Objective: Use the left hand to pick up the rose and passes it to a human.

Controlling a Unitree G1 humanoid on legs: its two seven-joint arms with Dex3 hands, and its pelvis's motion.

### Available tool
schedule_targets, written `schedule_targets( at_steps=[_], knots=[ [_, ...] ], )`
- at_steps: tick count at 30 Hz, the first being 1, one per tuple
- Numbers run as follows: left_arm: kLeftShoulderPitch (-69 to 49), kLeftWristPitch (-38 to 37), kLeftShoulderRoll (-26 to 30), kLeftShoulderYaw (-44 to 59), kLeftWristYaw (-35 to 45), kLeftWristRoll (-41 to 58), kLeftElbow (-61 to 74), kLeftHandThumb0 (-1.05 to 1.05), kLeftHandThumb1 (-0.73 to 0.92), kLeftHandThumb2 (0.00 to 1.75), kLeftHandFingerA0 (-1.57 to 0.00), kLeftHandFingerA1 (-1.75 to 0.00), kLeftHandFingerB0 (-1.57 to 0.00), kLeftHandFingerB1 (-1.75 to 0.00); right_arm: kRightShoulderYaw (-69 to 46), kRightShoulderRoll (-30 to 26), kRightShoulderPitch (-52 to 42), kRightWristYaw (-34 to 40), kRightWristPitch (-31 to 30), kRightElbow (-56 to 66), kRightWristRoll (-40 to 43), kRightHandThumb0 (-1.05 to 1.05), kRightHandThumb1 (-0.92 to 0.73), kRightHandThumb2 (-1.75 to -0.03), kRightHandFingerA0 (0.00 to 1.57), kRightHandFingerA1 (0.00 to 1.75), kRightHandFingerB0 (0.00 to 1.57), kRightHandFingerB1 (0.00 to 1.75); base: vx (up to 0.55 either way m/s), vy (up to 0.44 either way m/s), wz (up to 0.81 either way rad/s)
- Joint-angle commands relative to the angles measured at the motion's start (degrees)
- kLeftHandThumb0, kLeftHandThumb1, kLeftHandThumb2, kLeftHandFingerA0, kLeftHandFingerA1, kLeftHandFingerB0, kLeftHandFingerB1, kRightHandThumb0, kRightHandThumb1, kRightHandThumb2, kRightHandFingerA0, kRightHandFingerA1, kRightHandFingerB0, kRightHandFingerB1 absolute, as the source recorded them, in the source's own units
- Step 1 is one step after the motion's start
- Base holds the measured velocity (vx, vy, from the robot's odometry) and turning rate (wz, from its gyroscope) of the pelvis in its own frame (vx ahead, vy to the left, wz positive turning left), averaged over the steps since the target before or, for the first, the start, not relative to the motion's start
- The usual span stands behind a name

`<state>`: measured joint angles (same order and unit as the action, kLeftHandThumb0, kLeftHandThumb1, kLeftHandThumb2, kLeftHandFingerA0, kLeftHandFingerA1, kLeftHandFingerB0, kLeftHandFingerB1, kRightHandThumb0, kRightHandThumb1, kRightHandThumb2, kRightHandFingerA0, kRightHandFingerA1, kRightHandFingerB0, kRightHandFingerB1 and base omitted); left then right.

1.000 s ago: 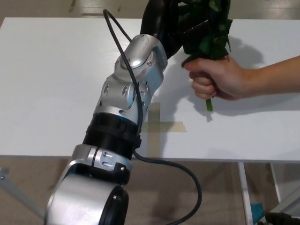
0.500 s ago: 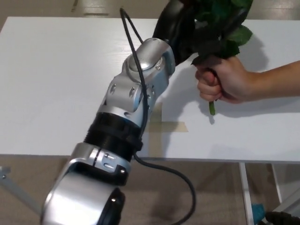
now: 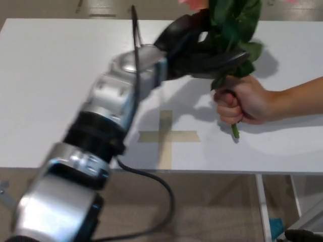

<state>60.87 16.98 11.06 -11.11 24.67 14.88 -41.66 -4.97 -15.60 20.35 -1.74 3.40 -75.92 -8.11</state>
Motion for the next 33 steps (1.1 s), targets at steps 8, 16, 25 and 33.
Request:
schedule_targets(
  at_steps=[8, 16, 25, 33],
  knots=[
    [0.0, 2.9, 12.5, 1.5, 13.7, -3.5, 2.8, -0.72, 0.46, 0.55, 0.0, 0.0, 0.0, 0.0, 0.2, -0.2, -2.0, -0.5, -0.4, -0.2, 0.2, -0.53, -0.8, -0.64, 0.64, 0.57, 0.5, 0.38, 0.0, 0.0, 0.0],
    [-4.2, 0.6, 16.8, 4.3, 17.5, -3.6, 6.3, -0.72, 0.46, 0.55, 0.0, 0.0, 0.0, 0.0, 0.5, -0.5, -2.8, -0.6, -0.4, -0.2, -0.1, -0.54, -0.8, -0.64, 0.63, 0.56, 0.5, 0.38, 0.0, 0.0, 0.0],
    [-21.1, 3.5, 29.4, 14.4, 25.2, 2.6, 24.5, -0.74, 0.45, 0.58, 0.0, 0.0, 0.0, -0.02, 1.7, -1.2, -4.3, -1.0, -0.4, -0.5, -0.7, -0.54, -0.8, -0.64, 0.63, 0.57, 0.5, 0.38, 0.0, 0.0, 0.01],
    [-46.8, -4.0, 31.8, 33.1, 29.1, 9.0, 51.2, -0.59, 0.38, 0.79, -0.03, -0.3, -0.03, -0.33, 1.8, -1.5, -3.9, -1.3, -0.6, -0.6, -0.4, -0.55, -0.8, -0.64, 0.63, 0.57, 0.5, 0.38, 0.0, 0.0, 0.0]
  ],
)
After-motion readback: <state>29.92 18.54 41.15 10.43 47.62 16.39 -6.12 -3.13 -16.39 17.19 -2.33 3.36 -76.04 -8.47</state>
